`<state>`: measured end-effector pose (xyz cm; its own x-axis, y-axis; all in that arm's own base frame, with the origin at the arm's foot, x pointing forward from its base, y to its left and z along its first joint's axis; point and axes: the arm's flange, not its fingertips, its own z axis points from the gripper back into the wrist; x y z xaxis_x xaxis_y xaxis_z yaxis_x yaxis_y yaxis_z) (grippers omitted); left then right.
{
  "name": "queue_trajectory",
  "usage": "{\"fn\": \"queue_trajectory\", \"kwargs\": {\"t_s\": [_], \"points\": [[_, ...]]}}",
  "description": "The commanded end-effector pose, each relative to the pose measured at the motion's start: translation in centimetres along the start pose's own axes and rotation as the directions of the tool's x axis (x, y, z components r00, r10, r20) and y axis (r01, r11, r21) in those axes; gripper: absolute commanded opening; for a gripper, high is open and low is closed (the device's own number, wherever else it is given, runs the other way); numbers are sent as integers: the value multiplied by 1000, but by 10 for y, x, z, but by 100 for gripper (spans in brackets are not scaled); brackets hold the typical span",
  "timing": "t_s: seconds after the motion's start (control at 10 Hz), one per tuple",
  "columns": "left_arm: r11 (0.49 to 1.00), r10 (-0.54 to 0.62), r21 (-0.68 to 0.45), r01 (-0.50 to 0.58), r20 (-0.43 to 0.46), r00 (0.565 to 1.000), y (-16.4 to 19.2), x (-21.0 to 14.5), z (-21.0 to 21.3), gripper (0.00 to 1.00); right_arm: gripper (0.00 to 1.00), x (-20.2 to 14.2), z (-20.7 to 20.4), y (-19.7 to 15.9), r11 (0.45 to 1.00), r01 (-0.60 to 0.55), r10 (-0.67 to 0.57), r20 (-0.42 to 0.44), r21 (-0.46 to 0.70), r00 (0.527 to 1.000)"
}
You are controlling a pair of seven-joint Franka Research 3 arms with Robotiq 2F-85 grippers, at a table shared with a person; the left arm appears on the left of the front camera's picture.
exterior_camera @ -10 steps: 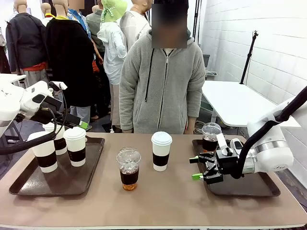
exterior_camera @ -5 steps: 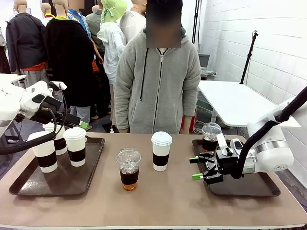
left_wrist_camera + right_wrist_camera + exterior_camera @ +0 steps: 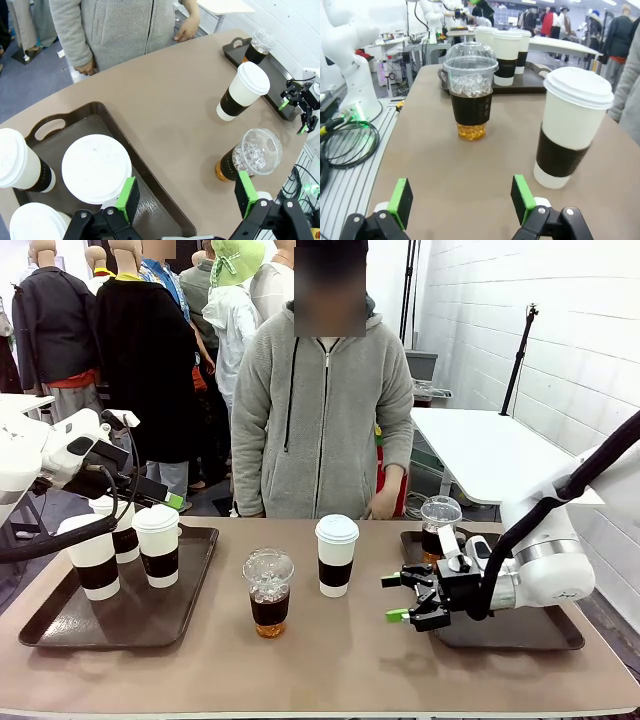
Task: Distribute the coffee onto the tray.
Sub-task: Pick up another iced Americano from the middle of the table and place it on the right Handle tray.
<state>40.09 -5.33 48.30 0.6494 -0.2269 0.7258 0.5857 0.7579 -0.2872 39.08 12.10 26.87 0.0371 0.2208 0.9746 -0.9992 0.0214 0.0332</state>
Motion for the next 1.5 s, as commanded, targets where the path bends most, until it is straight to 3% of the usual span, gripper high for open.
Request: {"fn": "queue_trajectory", "kwargs": {"t_s": [0.0,0.5,1.4], "points": [[1000,-16,-17,16,14,1000,5,-1,-4,100,100,-1,-26,-6,1000,-27,27,7,4,1000],[1000,-16,-17,16,14,1000,5,-1,-4,100,100,9,-64,-16,997,-36,36,3,62,999],[1000,-16,-17,16,14,1000,5,-1,-4,100,100,1,-24,1,999,-4,5,-23,53,1000]]}}
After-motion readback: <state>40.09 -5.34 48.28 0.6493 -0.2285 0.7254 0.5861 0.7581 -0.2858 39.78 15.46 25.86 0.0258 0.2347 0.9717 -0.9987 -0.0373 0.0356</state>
